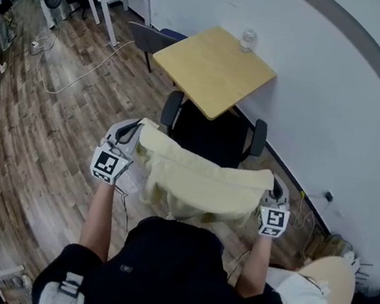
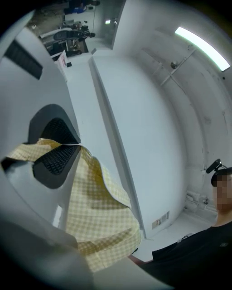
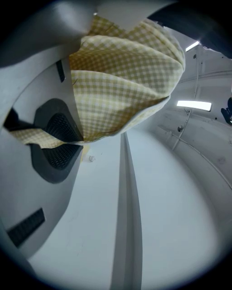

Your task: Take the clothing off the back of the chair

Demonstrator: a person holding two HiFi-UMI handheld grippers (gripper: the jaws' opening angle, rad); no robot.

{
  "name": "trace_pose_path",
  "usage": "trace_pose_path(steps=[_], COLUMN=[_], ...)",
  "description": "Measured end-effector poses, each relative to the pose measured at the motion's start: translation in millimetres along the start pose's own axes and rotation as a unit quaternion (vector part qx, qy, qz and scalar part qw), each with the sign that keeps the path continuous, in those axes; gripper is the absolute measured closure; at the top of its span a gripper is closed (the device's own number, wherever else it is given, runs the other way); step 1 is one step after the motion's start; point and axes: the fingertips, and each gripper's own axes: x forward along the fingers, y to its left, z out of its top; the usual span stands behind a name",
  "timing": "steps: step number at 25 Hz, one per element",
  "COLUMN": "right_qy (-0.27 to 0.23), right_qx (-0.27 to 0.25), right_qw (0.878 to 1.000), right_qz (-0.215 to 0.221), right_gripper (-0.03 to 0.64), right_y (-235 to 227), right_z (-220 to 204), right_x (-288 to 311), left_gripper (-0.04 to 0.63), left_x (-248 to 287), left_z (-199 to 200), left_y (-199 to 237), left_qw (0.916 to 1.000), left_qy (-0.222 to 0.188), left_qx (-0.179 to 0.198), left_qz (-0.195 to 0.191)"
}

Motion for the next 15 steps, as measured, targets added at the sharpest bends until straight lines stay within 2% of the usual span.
trace_pose_path(steps=[4, 7, 11, 15], right_qy=[-0.039, -0.049, -0.047, -0.046], right_qx=[0.021, 0.014, 0.006, -0.009], right_qw=[0.999, 0.999, 0.999, 0.999], right_qz=[0.005, 0.004, -0.001, -0.006], right_gripper=[0.612, 0.612, 0.612, 0.613], right_y=[-8.8, -18.1, -32.0, -41.2], right_z=[11.2, 18.6, 20.9, 26.1], right_x=[-7.6, -18.8, -36.8, -52.7], left_gripper=[0.588, 0.588, 0.588, 0.588], left_x=[-17.0, -32.8, -61.3, -77.9], left_z=[7.2, 12.4, 34.4, 43.0], left_y=[2.4, 0.2, -0.9, -6.6], left_qw=[0.9984, 0.9959, 0.9864, 0.9795], left_qy=[-0.004, -0.002, -0.025, -0.023], left_qx=[0.017, 0.015, 0.030, 0.030], left_qz=[0.054, 0.089, 0.160, 0.198])
